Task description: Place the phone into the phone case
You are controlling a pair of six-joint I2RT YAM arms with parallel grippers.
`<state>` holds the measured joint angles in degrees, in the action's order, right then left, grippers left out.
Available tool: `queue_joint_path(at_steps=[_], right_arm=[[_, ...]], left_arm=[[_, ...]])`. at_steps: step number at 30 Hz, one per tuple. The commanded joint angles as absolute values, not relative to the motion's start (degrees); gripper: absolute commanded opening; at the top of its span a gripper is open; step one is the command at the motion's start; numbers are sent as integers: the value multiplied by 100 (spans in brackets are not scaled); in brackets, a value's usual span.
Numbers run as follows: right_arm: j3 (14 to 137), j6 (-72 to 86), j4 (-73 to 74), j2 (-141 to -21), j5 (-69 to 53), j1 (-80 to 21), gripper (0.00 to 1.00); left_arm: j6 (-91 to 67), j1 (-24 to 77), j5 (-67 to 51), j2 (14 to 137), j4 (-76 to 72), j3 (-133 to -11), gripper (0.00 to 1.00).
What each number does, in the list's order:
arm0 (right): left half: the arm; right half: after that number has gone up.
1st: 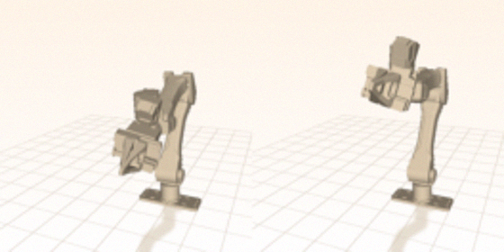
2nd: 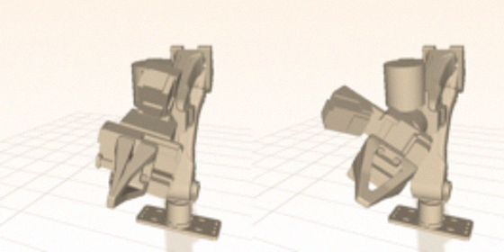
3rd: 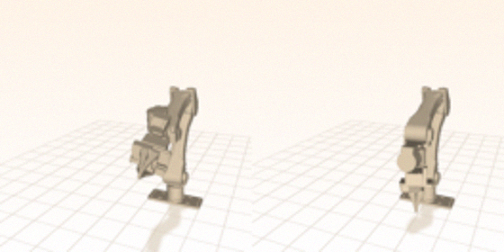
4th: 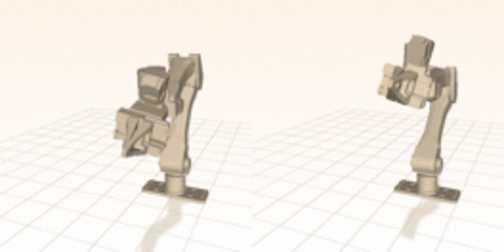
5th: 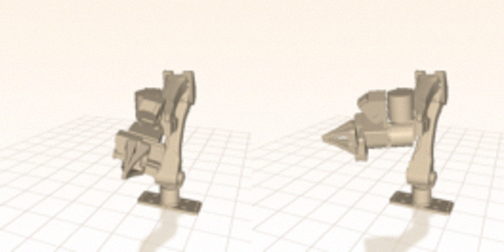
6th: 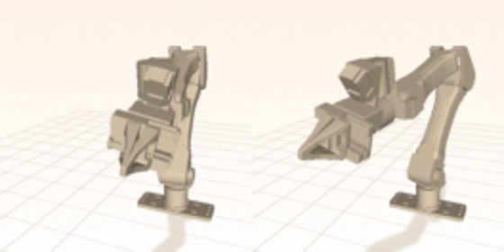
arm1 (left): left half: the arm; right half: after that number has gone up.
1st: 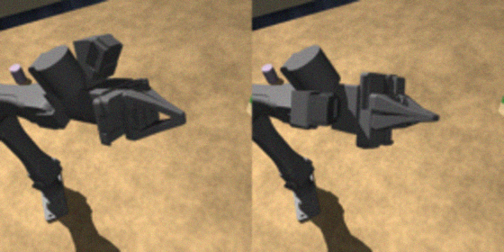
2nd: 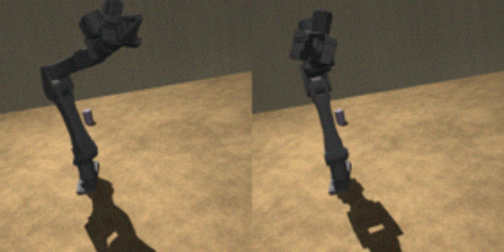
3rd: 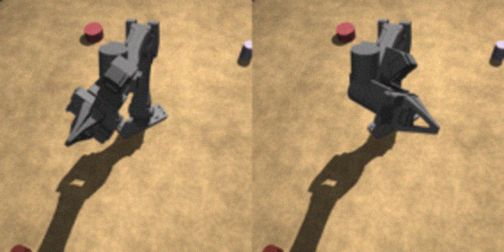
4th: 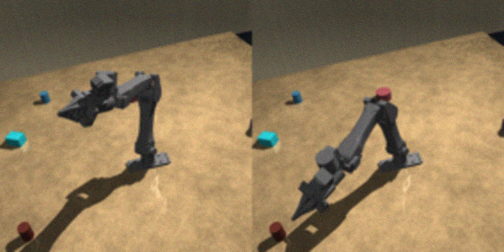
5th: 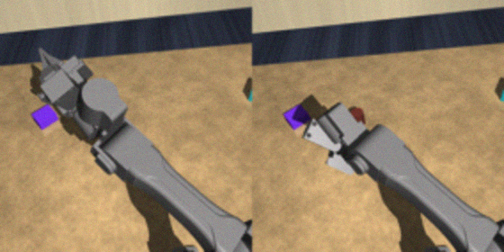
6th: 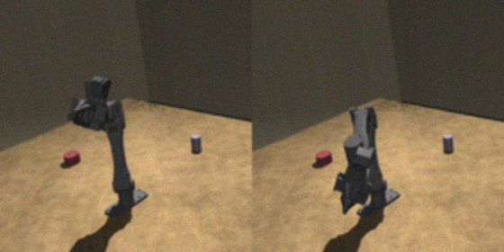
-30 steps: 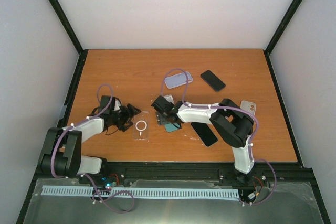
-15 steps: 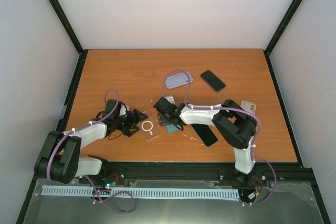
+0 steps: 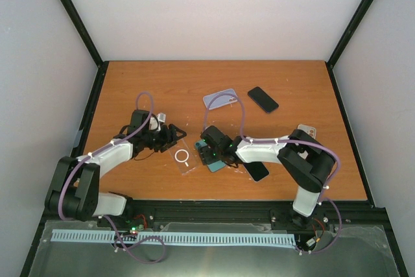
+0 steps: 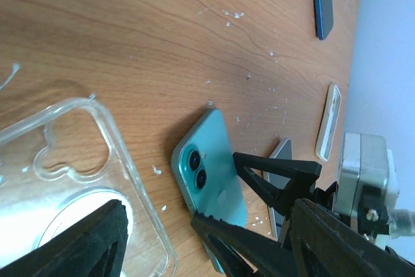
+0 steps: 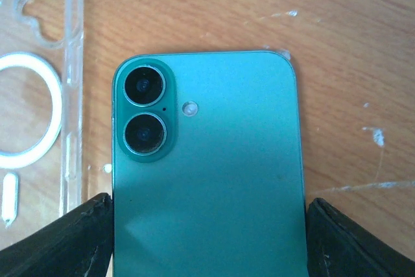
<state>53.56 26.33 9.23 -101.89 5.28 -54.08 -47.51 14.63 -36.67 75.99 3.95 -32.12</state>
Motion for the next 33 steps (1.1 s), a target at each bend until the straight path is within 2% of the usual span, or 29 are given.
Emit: queue_joint_path(at_steps=[1,10,22,33], right_arm=[[5023,2311,579,-9865,39,-5432,58],[4441,1602,-211,-9056,-277,-5432,57],[4310,1115,-466,-8594,-296,-5464,56],[4390,914,-415,-8542,-379,-5536,55]], left_arm=[[-4018,1494,-4011,7783,524,-3708,69],[-3281,1494,-4444,8207,1177,-4201,65],[-3201,1502,-5530,8776,620,-4138,60],[-3261,1505,-5974,9028,434,-4198,59]])
